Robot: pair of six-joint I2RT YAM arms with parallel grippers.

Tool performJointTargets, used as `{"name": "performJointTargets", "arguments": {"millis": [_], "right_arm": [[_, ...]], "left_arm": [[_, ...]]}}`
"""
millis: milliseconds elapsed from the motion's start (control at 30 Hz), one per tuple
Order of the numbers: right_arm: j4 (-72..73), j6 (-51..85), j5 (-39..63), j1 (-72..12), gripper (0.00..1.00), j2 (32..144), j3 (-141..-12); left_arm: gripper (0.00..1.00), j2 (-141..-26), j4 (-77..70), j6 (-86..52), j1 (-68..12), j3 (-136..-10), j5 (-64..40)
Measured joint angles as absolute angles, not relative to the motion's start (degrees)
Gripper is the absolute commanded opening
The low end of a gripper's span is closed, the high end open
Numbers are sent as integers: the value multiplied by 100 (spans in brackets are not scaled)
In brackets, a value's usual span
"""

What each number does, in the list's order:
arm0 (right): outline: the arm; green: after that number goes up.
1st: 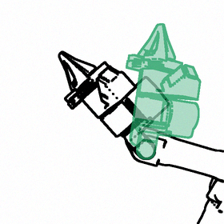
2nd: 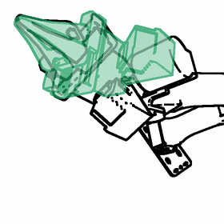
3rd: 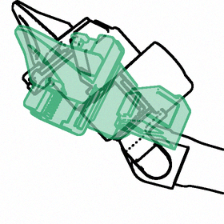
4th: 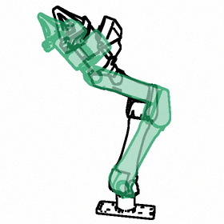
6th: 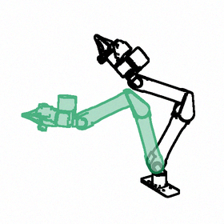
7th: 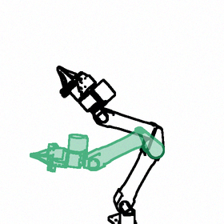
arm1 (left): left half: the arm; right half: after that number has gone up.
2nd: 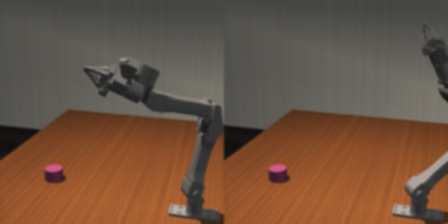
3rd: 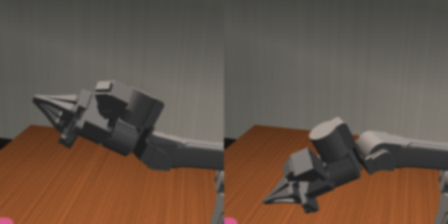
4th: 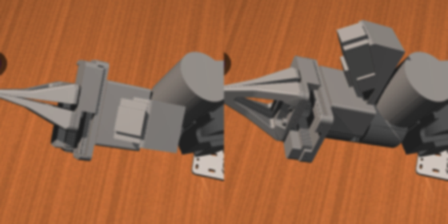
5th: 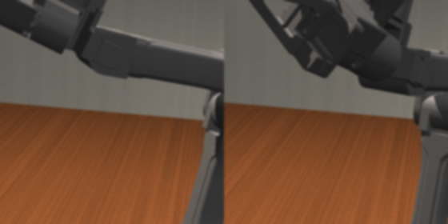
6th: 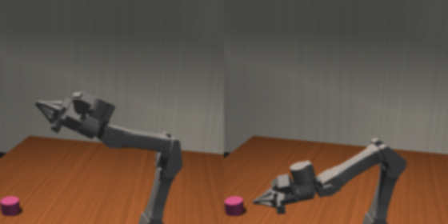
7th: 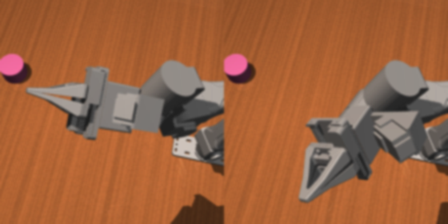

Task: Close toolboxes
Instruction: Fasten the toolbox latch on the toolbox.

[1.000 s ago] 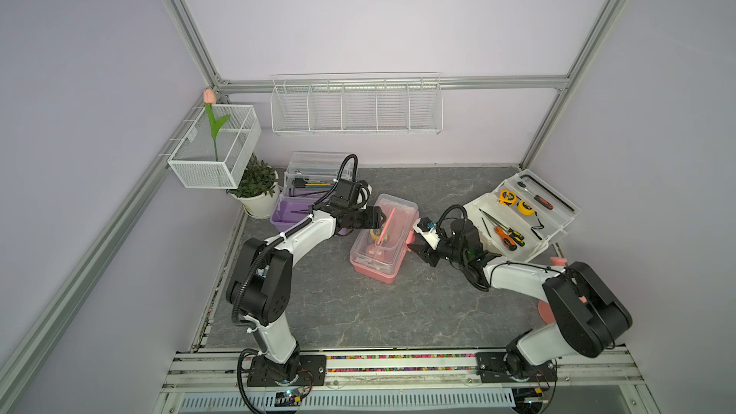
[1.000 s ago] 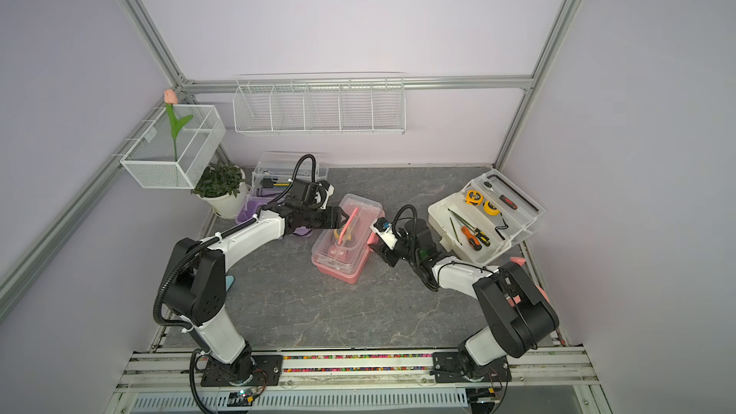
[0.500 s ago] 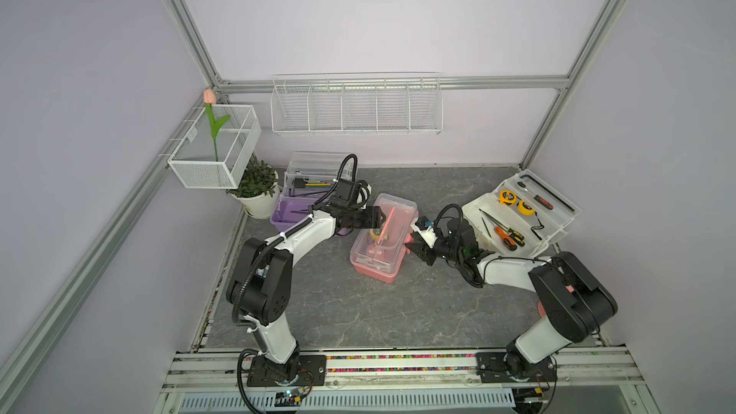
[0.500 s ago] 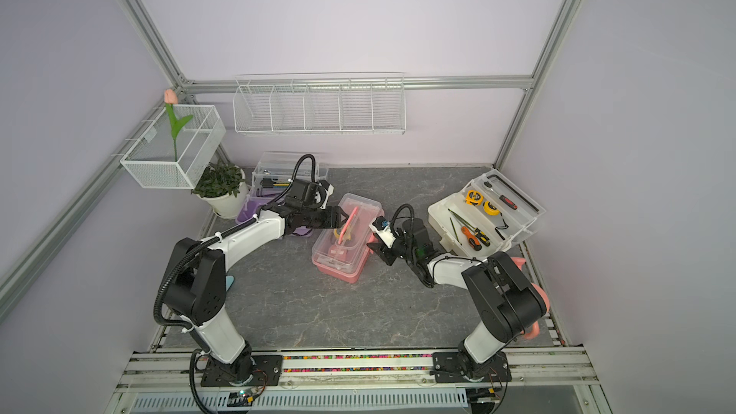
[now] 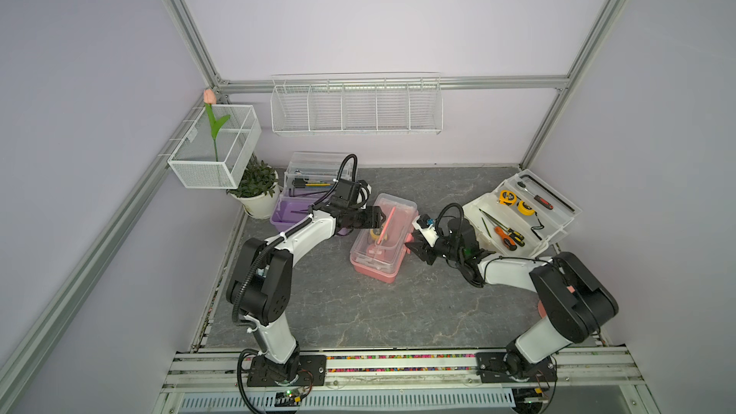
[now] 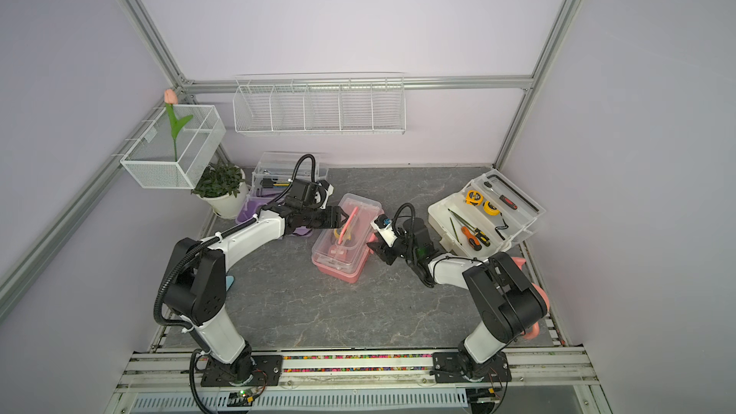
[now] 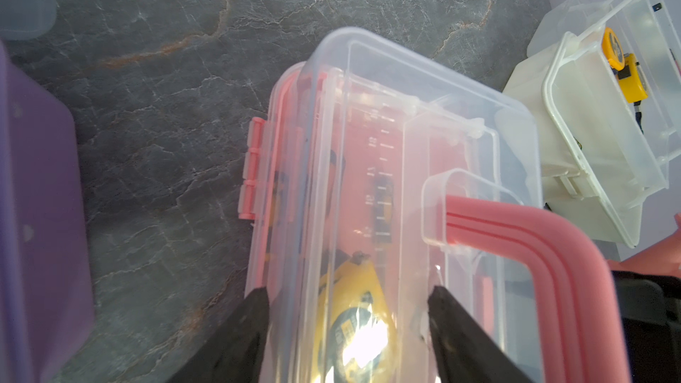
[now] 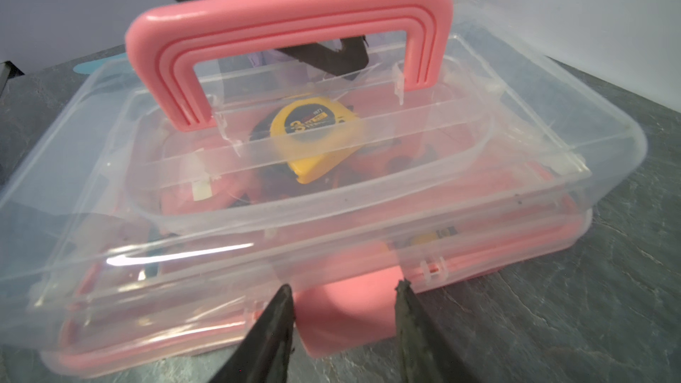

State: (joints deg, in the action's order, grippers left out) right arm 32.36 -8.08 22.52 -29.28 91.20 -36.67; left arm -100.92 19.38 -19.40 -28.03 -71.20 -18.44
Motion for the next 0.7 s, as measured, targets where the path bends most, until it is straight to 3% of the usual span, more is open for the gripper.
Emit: {"name": "performJointTargets", "arguments": {"millis": [200,400,700], "right_arm": [[2707,178,2259,-2613,48,8462,-3691],[1929,2290,2418,-2248,44,8265,-3776],[3177,5522,2797,-2342,44,8833,-3116]], "left_arm": [[69,-10086,1929,-1990,-2803,-7105,-1837],[69,-10038,1837,-2102,-2786,-7013,-1841],[69,-10016,1706,-2204,-2762,-6917,-1903]]}}
